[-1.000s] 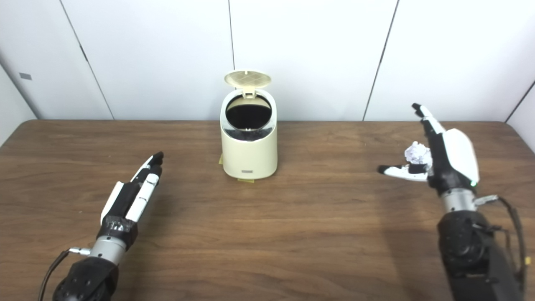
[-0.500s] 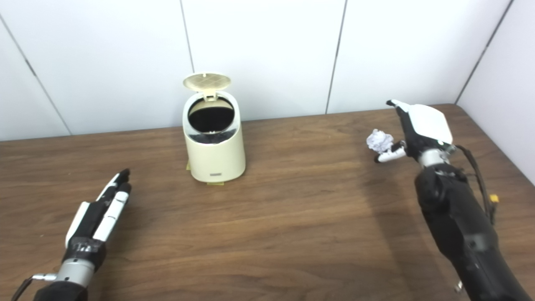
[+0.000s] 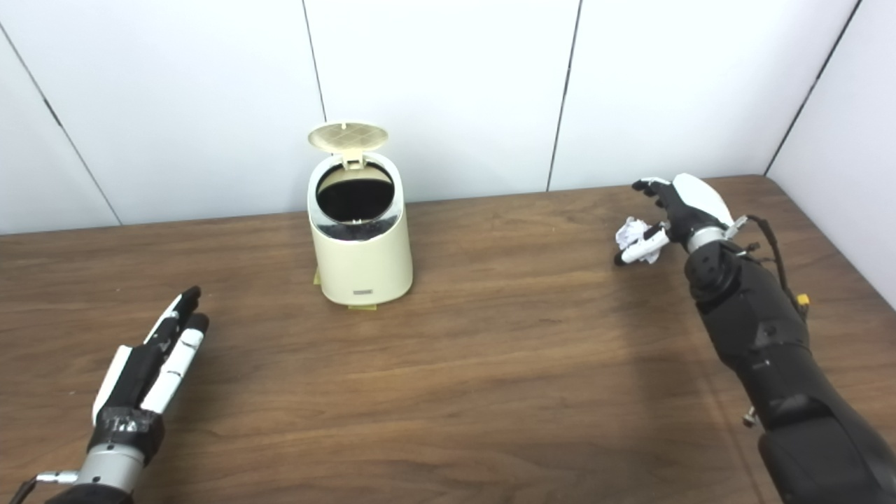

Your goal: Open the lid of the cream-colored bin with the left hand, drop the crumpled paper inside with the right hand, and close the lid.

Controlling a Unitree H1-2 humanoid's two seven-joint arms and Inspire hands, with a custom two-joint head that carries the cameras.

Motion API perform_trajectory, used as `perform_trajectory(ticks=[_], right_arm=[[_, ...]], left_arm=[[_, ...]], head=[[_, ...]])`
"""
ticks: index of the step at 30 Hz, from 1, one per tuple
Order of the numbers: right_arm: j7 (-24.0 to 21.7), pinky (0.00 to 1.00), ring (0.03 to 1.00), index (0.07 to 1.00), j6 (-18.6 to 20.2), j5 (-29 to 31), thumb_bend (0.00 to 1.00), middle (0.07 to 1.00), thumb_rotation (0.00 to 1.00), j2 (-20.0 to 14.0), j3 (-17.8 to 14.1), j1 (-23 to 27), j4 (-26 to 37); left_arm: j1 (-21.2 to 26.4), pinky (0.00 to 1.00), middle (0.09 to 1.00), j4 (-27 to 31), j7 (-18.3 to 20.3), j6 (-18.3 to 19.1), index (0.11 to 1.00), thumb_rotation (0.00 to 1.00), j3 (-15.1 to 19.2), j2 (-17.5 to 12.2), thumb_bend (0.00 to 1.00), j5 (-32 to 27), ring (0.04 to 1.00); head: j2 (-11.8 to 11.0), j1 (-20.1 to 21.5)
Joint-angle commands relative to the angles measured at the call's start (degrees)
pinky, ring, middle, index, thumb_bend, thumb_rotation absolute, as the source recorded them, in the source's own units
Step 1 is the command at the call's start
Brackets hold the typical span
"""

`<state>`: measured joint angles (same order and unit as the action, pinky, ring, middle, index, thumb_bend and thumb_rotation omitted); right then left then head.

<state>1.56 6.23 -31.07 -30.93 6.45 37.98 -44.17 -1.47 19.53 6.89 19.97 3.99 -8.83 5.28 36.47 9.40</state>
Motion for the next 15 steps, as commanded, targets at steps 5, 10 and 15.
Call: perform_trajectory(ticks=[5,10,15], right_arm=[[3.6,0.69,0.792,0.815,-2.0,0.1,0.88,0.832,0.07,-0.4,2.0,4.1,-2.4],[3.4,0.65,0.750,0.777,-1.7,0.3,0.86,0.801,0.06,-0.9,3.0,3.2,-0.4],[1.7,0.58,0.647,0.709,-0.5,0.3,0.84,0.701,0.04,-1.6,3.7,2.7,1.9]], left_arm=[[1.2,1.00,0.972,1.7,0.1,-1.1,1.000,0.71,0.9,-1.9,0.56,-1.3,0.967],[2.4,1.00,0.972,1.4,0.1,-0.6,1.000,0.71,0.7,-2.5,0.57,-1.1,0.956],[3.6,1.00,0.964,1.4,0.0,0.4,1.000,0.70,1.1,-2.0,0.60,-2.4,0.961]], head=[[0.1,0.7],[0.3,0.9],[0.8,1.3]])
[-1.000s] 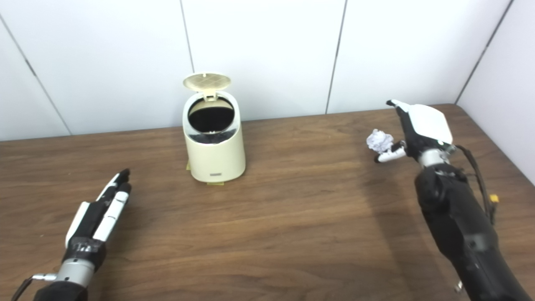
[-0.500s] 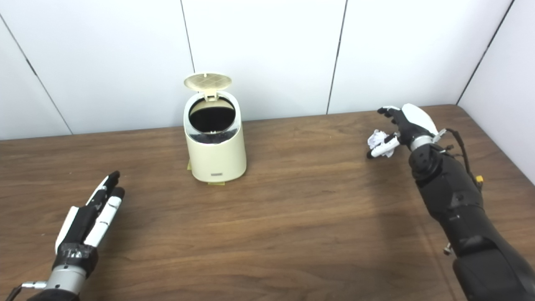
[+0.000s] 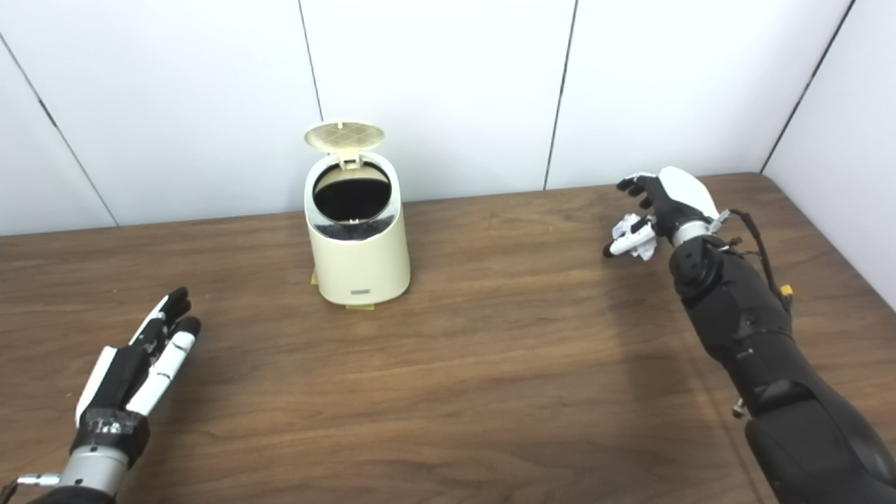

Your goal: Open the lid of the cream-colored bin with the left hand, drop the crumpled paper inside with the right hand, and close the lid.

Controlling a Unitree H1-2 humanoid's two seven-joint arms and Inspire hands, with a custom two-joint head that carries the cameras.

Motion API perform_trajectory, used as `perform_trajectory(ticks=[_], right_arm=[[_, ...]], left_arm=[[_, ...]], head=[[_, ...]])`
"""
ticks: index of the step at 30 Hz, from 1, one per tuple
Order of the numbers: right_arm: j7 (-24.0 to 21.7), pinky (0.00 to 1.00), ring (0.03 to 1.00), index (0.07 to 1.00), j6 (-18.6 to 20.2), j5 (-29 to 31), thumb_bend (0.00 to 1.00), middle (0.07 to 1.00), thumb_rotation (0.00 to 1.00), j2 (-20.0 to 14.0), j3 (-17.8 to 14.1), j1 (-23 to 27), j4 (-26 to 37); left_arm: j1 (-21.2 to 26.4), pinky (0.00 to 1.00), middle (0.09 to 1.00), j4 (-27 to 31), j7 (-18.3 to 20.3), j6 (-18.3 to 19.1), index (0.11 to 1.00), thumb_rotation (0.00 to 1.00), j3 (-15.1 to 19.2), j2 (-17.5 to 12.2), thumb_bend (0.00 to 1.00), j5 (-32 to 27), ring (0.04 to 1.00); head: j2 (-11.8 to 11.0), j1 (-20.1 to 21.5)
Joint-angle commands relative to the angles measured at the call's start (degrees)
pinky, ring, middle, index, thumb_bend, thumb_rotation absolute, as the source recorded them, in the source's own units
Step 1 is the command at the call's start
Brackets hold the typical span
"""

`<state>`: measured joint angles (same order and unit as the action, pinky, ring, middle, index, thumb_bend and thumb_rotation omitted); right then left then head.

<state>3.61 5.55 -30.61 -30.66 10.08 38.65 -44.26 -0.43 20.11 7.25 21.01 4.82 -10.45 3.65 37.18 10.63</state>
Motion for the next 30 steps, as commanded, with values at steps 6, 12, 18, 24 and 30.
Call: perform_trajectory(ticks=[6,12,18,24,30], right_arm=[[-3.7,0.52,0.513,0.584,4.5,-0.4,0.60,0.487,0.00,-2.5,0.2,0.6,7.0],[-6.0,0.46,0.479,0.493,5.1,-0.5,0.53,0.485,0.00,-3.7,0.6,-1.0,10.3],[-8.0,0.31,0.356,0.502,6.0,0.0,0.53,0.441,0.00,-4.2,0.4,-1.8,12.7],[-8.2,0.29,0.344,0.522,7.3,-0.8,0.52,0.413,0.00,-4.1,0.7,-1.7,12.8],[-7.4,0.30,0.369,0.525,8.3,-0.8,0.52,0.420,0.00,-3.7,0.2,-2.4,14.3]], left_arm=[[3.4,1.00,0.963,0.7,-0.2,-0.2,1.000,0.71,0.1,-0.6,0.55,-1.6,0.962],[3.7,1.00,0.980,0.6,-0.5,-0.1,1.000,0.70,0.7,-0.3,0.55,-2.8,0.982],[4.1,1.00,0.975,0.4,-0.6,0.0,1.000,0.71,0.9,-0.6,0.55,-2.5,0.979],[4.4,1.00,0.969,-0.1,-0.6,-0.5,1.000,0.69,1.2,-0.5,0.54,-2.9,0.976],[5.2,1.00,0.968,-1.0,-0.7,-1.5,1.000,0.69,1.3,-0.5,0.52,-2.8,0.980]], head=[[0.6,0.6],[1.3,1.0],[1.8,1.6],[1.8,2.2],[1.7,2.2]])
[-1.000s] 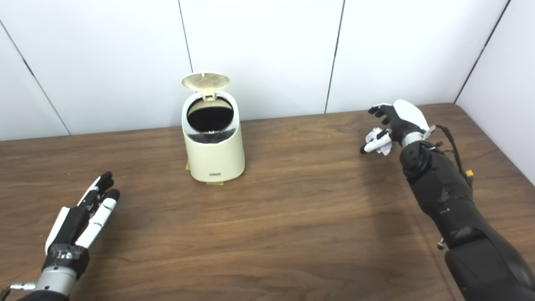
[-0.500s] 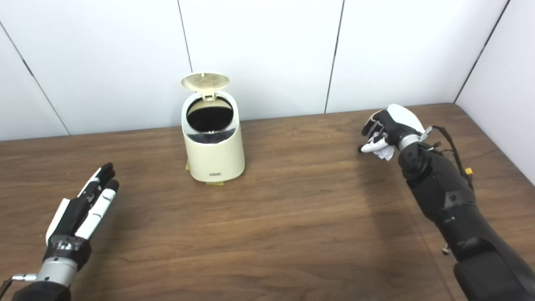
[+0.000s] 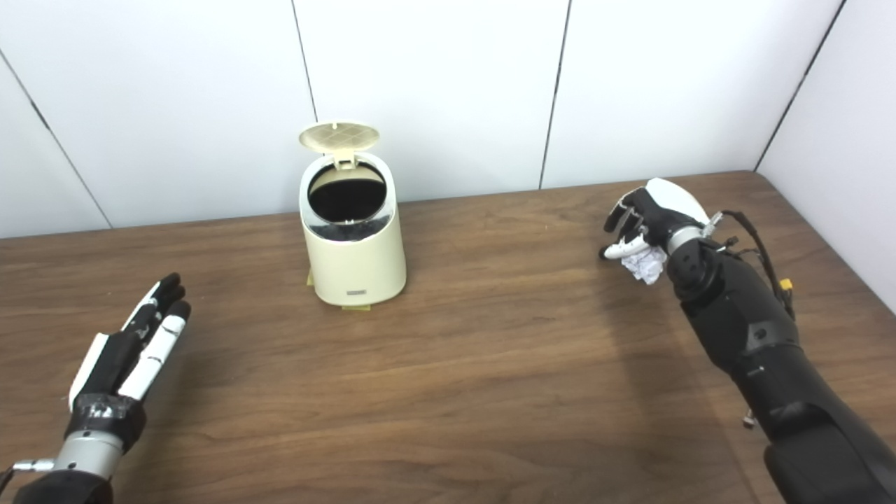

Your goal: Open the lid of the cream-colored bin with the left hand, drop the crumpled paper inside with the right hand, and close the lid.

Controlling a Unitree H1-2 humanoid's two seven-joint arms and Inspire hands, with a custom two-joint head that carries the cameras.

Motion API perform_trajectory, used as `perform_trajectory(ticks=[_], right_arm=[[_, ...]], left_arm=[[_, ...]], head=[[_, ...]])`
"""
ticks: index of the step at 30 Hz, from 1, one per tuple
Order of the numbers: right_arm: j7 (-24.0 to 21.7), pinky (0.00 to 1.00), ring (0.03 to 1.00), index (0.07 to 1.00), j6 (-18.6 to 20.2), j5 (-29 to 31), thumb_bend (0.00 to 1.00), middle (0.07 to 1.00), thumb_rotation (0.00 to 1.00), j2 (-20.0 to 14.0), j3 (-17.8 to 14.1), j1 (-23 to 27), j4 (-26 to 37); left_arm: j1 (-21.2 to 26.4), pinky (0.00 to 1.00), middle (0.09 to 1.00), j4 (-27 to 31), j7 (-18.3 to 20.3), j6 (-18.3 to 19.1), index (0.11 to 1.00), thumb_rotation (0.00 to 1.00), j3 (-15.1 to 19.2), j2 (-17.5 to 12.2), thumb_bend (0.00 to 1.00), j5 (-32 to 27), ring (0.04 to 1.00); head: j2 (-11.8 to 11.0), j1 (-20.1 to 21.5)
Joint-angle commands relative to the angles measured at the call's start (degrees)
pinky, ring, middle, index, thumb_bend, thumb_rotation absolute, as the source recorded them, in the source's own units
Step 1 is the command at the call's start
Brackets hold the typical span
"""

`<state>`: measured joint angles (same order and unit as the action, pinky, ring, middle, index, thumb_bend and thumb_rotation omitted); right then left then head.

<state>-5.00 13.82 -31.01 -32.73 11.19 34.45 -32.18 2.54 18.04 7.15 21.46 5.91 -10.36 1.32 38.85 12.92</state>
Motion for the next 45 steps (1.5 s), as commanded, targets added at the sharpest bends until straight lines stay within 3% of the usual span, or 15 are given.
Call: perform_trajectory(ticks=[1,4,9,16,21,24,25,26,27,29,34,36,40,42,45], right_arm=[[2.0,0.31,0.374,0.525,-0.6,-0.2,0.52,0.422,0.00,-1.5,-1.3,1.6,2.4],[4.3,0.34,0.388,0.525,-3.6,0.4,0.52,0.430,0.00,-1.5,-2.0,1.4,1.7],[6.2,0.38,0.384,0.541,-5.2,0.9,0.51,0.492,0.00,-1.1,-2.9,1.5,2.0],[9.9,0.36,0.368,0.545,-9.8,1.5,0.51,0.480,0.00,-0.8,-4.1,1.1,3.3],[14.4,0.40,0.374,0.547,-12.6,1.8,0.51,0.489,0.00,-0.4,-5.3,1.7,1.1],[14.3,0.45,0.398,0.539,-13.9,1.8,0.51,0.497,0.00,-1.2,-5.5,1.4,2.4],[13.5,0.47,0.410,0.538,-12.9,1.6,0.52,0.497,0.00,-1.5,-5.6,1.1,3.5],[12.6,0.49,0.481,0.528,-11.6,1.4,0.52,0.487,0.00,-1.8,-5.7,0.8,4.6],[11.3,0.51,0.547,0.614,-9.8,1.1,0.73,0.579,0.03,-2.1,-5.6,0.4,6.1],[7.8,0.55,0.617,0.682,-5.1,-0.3,0.85,0.656,0.09,-3.0,-4.9,0.0,8.4],[-0.4,0.63,0.734,0.771,5.2,-1.3,0.97,0.771,0.15,-4.2,-4.0,-0.6,12.9],[-2.2,0.40,0.561,0.791,7.8,-1.9,1.00,0.613,0.15,-4.5,-3.7,-1.1,14.9],[-6.4,0.28,0.398,0.823,11.9,-4.4,1.00,0.481,0.17,-5.4,-2.0,-1.5,17.1],[-9.3,0.61,0.746,0.851,12.9,-6.1,1.00,0.791,0.20,-5.5,-1.9,-1.5,17.8],[-12.4,0.71,0.839,0.859,13.1,-8.8,1.00,0.874,0.20,-5.6,-1.5,-1.7,18.9]], left_arm=[[2.3,1.00,0.967,1.1,-0.6,-1.9,1.000,0.69,0.1,-0.6,0.51,-0.4,0.981],[2.2,1.00,0.968,1.6,-0.7,-1.2,0.999,0.70,-0.4,-0.4,0.52,-0.1,0.993],[2.1,1.00,0.969,1.5,-0.8,-1.4,1.000,0.72,-0.7,-0.4,0.52,-0.2,0.988],[2.1,1.00,0.974,1.5,-1.1,-1.2,1.000,0.73,-1.2,-0.3,0.53,0.3,0.994],[2.0,1.00,0.965,1.4,-1.2,-1.1,1.000,0.73,-1.7,-0.2,0.51,0.3,0.988],[1.9,1.00,0.965,1.3,-1.3,-1.1,1.000,0.73,-1.8,0.0,0.51,0.2,0.988],[1.9,1.00,0.966,1.3,-1.3,-1.1,1.000,0.73,-1.9,0.0,0.51,0.2,0.987],[1.9,1.00,0.967,1.3,-1.3,-1.1,1.000,0.73,-1.9,0.0,0.51,0.2,0.986],[1.9,1.00,0.967,1.2,-1.3,-1.2,1.000,0.73,-2.0,0.0,0.51,0.2,0.985],[2.0,1.00,0.968,1.1,-1.4,-1.4,1.000,0.72,-2.0,0.1,0.51,0.3,0.984],[2.2,1.00,0.958,-0.2,-1.6,-2.5,1.000,0.73,-2.0,0.3,0.52,0.3,0.974],[2.2,1.00,0.961,-0.5,-1.6,-2.8,1.000,0.73,-2.0,0.4,0.52,0.0,0.978],[2.1,1.00,0.961,-0.8,-1.9,-3.3,1.000,0.74,-2.1,0.6,0.52,0.3,0.972],[2.2,1.00,0.963,-0.9,-2.0,-3.4,1.000,0.75,-2.1,0.6,0.52,0.4,0.973],[2.3,1.00,0.966,-1.2,-2.0,-3.5,1.000,0.75,-2.0,0.5,0.53,0.3,0.975]], head=[[0.0,-0.1],[0.1,-0.1],[-0.1,-0.4],[-0.4,-0.4],[-0.6,-0.1],[-0.6,0.0],[-0.6,0.0],[-0.6,0.1],[-0.5,0.1],[-0.6,0.4],[-0.7,0.7],[-0.7,0.7],[-0.9,0.6],[-1.0,0.7],[-1.2,1.0]])
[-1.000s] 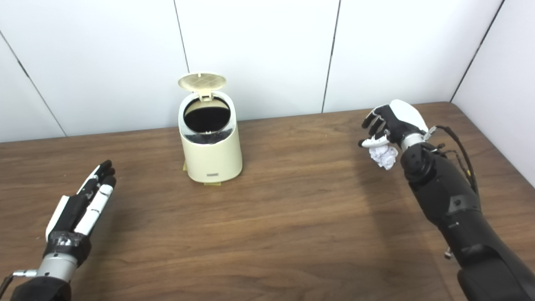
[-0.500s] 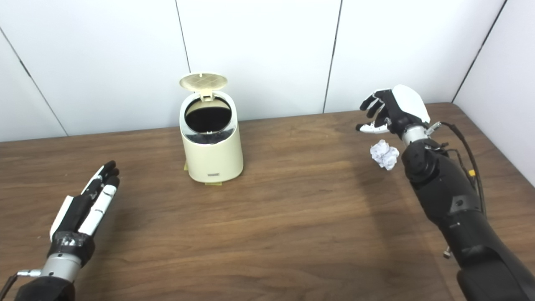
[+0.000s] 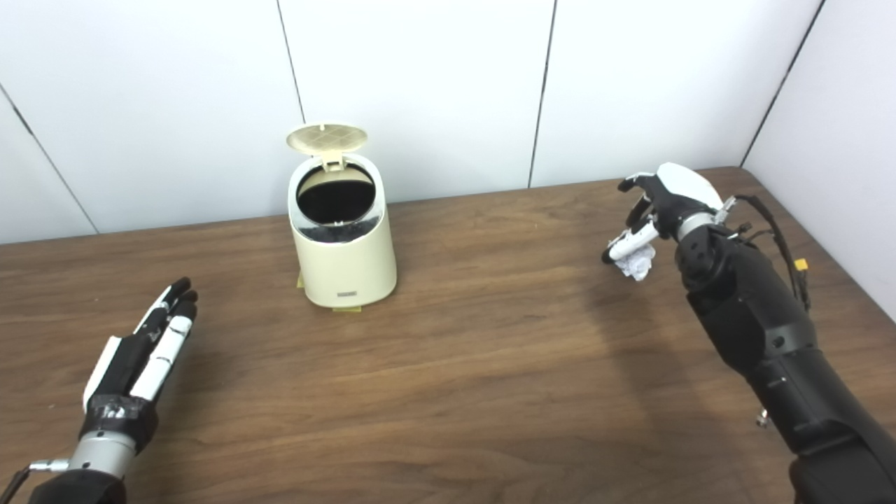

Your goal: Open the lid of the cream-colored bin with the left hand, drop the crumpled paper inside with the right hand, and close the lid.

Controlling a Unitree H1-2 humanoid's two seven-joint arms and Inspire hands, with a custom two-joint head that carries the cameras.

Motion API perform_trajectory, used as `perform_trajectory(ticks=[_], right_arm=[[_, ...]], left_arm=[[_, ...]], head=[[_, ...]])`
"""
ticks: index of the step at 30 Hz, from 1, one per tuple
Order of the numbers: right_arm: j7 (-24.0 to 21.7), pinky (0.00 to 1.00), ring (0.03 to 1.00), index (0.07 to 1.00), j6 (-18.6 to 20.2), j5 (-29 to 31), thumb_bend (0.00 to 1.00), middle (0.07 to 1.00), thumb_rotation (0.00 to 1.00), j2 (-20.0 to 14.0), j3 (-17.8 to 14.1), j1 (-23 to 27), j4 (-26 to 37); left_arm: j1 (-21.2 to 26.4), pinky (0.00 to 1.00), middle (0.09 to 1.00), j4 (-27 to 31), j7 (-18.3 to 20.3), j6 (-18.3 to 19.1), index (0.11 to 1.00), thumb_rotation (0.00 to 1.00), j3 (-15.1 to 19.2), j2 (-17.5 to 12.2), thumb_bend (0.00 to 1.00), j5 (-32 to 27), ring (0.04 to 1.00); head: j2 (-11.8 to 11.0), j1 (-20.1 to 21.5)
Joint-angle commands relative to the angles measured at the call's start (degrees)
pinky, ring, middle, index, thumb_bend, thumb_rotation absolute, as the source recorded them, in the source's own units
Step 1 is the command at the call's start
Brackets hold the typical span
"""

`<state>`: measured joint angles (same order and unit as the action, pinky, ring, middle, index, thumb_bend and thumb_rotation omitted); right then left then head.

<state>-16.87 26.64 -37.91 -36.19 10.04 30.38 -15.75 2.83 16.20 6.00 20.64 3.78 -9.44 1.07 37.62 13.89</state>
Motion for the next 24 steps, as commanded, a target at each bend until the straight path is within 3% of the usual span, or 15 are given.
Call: perform_trajectory(ticks=[1,4,8,9,10,12,16,18,22,24], right_arm=[[-1.4,0.72,0.842,0.859,0.3,-2.9,1.00,0.882,0.21,-2.2,-0.1,2.3,2.9],[-2.6,0.68,0.800,0.846,0.3,-4.7,1.00,0.854,0.20,-1.7,-0.8,1.7,4.3],[-4.3,0.43,0.581,0.845,0.3,-7.8,1.00,0.633,0.21,0.1,-2.0,1.3,4.6],[-4.9,0.46,0.615,0.845,0.3,-8.5,1.00,0.667,0.20,0.9,-2.7,1.3,4.4],[-5.7,0.57,0.704,0.850,0.3,-9.6,1.00,0.742,0.20,1.8,-3.3,1.2,4.4],[-7.2,0.63,0.762,0.851,0.3,-12.5,1.00,0.798,0.21,3.0,-3.4,1.3,4.8],[-9.5,0.55,0.706,0.843,0.3,-17.0,1.00,0.750,0.24,5.6,-5.0,1.2,6.1],[-9.8,0.64,0.766,0.829,0.3,-18.3,1.00,0.796,0.25,6.4,-5.5,1.0,6.6],[-9.0,0.61,0.728,0.813,0.3,-17.8,1.00,0.758,0.27,6.8,-5.8,0.4,7.1],[-8.6,0.50,0.609,0.805,0.2,-17.4,1.00,0.652,0.27,6.5,-5.4,0.1,7.4]], left_arm=[[2.0,1.00,0.967,0.6,-0.8,-2.6,1.000,0.75,0.2,-0.4,0.53,0.3,0.976],[2.1,1.00,0.969,0.6,-0.3,-2.4,1.000,0.75,0.7,-0.6,0.52,-0.8,0.982],[2.4,1.00,0.979,0.1,0.3,-2.4,1.000,0.76,1.6,-1.5,0.51,-1.9,0.998],[2.5,1.00,0.982,0.0,0.6,-2.7,1.000,0.76,1.9,-1.6,0.49,-2.5,0.999],[2.6,1.00,0.985,-0.3,0.9,-3.1,1.000,0.76,2.3,-1.7,0.47,-3.2,1.000],[3.0,1.00,0.988,-1.4,1.5,-4.3,1.000,0.75,3.0,-2.2,0.46,-4.5,1.000],[3.7,1.00,1.000,-2.4,2.6,-5.7,1.000,0.75,3.6,-3.3,0.41,-6.1,0.991],[4.0,1.00,0.992,-1.7,2.4,-4.3,1.000,0.76,3.6,-3.6,0.42,-6.2,0.998],[4.8,1.00,0.967,0.0,1.8,-1.5,1.000,0.78,3.4,-3.3,0.42,-5.6,0.996],[4.9,1.00,0.957,0.7,1.5,-0.7,1.000,0.78,3.2,-3.3,0.44,-5.0,0.993]], head=[[0.1,0.1],[0.3,1.5],[0.5,6.2],[0.4,6.5],[0.3,8.8],[0.3,10.5],[0.2,13.4],[0.3,13.7],[0.5,13.3],[0.7,12.9]])
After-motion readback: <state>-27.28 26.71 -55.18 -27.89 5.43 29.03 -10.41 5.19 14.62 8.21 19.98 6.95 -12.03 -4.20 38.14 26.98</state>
